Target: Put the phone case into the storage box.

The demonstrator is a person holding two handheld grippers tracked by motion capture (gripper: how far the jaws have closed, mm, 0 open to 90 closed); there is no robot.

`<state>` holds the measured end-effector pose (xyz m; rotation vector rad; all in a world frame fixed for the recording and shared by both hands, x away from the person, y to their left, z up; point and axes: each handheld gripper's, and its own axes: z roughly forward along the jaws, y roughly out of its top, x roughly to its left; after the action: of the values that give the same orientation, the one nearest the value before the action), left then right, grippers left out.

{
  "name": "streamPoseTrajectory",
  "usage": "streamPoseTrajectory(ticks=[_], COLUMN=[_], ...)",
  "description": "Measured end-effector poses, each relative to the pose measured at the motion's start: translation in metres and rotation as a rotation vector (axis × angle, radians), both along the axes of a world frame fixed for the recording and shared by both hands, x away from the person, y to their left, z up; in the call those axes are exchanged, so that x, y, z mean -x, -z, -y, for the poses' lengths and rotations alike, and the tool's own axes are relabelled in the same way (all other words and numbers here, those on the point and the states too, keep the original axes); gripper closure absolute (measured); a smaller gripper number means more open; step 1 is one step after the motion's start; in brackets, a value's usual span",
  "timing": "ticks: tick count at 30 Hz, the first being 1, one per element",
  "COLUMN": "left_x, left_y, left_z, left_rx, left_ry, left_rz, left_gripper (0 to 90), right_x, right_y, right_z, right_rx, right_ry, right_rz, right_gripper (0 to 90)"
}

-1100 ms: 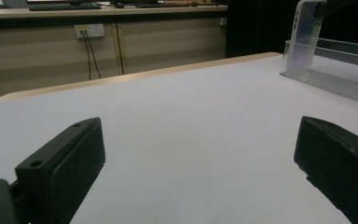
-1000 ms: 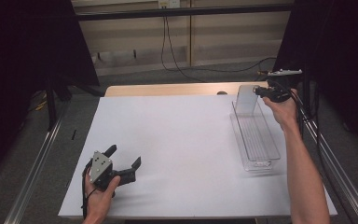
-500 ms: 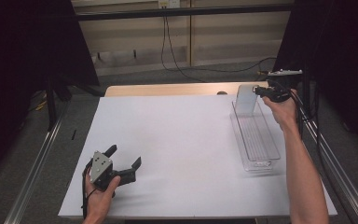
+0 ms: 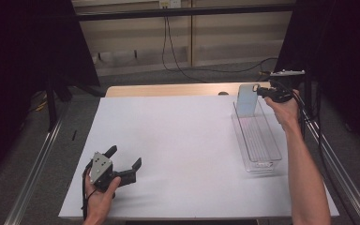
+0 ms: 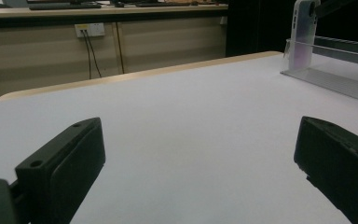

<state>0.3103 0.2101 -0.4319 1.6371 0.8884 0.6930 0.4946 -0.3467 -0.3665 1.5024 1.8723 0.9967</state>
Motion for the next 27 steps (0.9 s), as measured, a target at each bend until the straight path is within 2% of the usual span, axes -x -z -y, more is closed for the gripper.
streamPoseTrajectory(ticks=[19, 27], left_x=[-0.0012, -0.0020], left_y=[-0.0005, -0.0005], left_z=[-0.0003, 0.0021], left_rx=[0.011, 0.003], left_ry=[-0.005, 0.000], left_rz=[-0.001, -0.005], left_gripper=[2.0, 2.0], right_x=[0.0054, 0.0050], right_y=[0.0012, 0.0013], right_z=[0.0005, -0.0023], right_rx=[-0.011, -0.002], right_ry=[0.027, 0.031], right_rz=[0.022, 0.034], right_gripper=[63.6, 47.3])
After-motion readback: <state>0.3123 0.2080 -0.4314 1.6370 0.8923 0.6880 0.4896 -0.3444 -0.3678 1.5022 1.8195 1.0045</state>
